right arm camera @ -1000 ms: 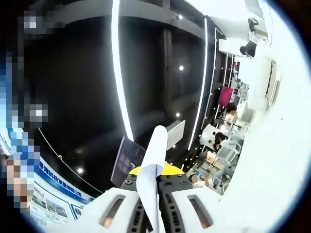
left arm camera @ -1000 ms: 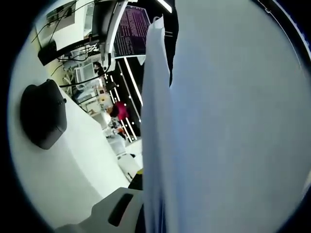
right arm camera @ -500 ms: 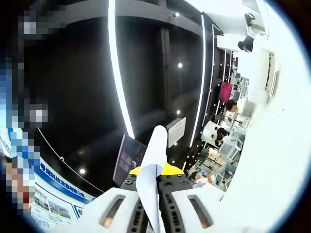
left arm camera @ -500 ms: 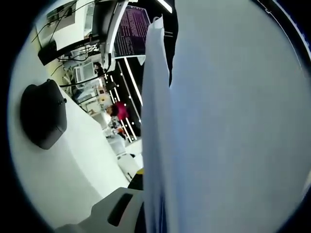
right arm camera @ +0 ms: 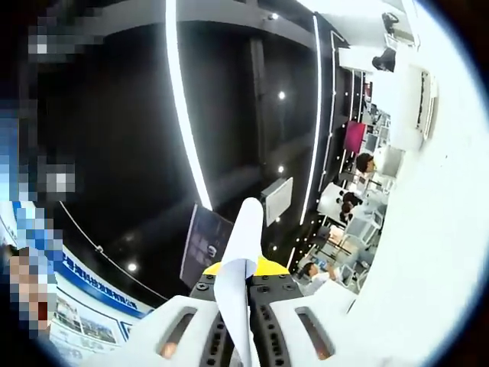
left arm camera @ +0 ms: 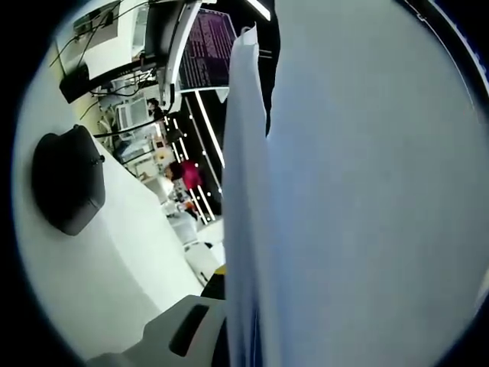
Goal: Organize the stack of printing papers by aligning and flattening the scattered papers on the table
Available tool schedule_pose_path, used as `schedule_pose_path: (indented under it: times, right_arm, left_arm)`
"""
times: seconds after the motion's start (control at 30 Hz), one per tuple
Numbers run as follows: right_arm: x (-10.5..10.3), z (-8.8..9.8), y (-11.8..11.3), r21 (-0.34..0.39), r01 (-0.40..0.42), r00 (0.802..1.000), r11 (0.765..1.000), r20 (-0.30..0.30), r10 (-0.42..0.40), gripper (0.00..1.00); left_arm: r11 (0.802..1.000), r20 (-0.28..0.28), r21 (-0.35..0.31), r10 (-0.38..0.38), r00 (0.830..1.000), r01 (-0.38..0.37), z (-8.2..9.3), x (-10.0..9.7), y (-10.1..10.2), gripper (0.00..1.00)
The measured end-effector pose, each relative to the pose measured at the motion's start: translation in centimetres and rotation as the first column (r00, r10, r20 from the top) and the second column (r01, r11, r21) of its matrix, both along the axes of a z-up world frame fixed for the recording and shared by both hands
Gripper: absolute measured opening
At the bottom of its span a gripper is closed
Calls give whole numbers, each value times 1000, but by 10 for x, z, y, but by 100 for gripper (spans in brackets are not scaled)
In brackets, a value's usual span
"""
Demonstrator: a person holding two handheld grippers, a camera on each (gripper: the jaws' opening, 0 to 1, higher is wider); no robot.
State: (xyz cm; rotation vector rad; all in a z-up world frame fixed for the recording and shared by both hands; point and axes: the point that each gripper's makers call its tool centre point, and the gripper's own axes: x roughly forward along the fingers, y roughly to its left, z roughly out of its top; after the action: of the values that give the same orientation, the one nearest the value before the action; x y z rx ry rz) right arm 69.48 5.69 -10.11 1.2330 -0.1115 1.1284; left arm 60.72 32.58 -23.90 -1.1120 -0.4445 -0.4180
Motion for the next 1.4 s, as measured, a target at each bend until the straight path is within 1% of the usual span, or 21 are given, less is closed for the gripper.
schedule_pose_path:
  times: [0.2, 0.3, 0.63, 0.73, 0.87, 0.97, 1.13, 1.17, 1.23, 1.33, 1.4]
  right_arm:
    - [-2, -5, 6, -14, -7, 1000, 1000, -9, 7, 0]
    - [-3, -10, 11, -24, -13, 1000, 1000, -20, 12, 0]
    - [-5, -14, 28, -9, -38, 999, 999, -35, 38, 0]
    - [-5, -17, 36, -8, -40, 998, 999, -39, 40, 0]
    - [-1, -27, 48, -7, -40, 997, 999, -63, 40, 0]
    - [3, -41, 59, -10, -48, 994, 999, -101, 47, 0]
    - [4, -62, 78, -40, -63, 989, 997, -137, 57, 0]
    - [1, -69, 85, -42, -93, 984, 995, -158, 85, 0]
    - [1, -75, 91, -66, -80, 987, 995, -148, 70, 0]
    - [-5, -80, 99, -103, -72, 991, 992, -123, 59, 0]
    - [-6, -82, 104, -121, -62, 992, 991, -118, 48, 0]
  left_arm:
    - [1000, -1, -1, -1, 1000, 1, 0, 0, 0, 10]
    - [1000, -2, -4, -2, 1000, 2, 0, 0, 0, 10]
    - [1000, -2, -5, -6, 1000, 6, 0, 0, -1, 11]
    - [1000, 0, -1, -6, 1000, 6, 0, 0, -1, 11]
    - [1000, -2, -3, -5, 1000, 5, 0, 0, -1, 11]
    - [1000, -2, -3, -6, 1000, 6, 0, 0, -1, 11]
    - [1000, -2, -10, -13, 1000, 13, 0, 0, -1, 13]
    - [1000, -2, -9, -13, 1000, 13, 0, 0, -1, 13]
    - [1000, 1, -7, -13, 1000, 13, 0, 0, -1, 13]
    - [1000, 5, -8, -15, 1000, 15, 1, 0, -1, 13]
    - [1000, 8, -10, -17, 1000, 17, 1, 0, -2, 13]
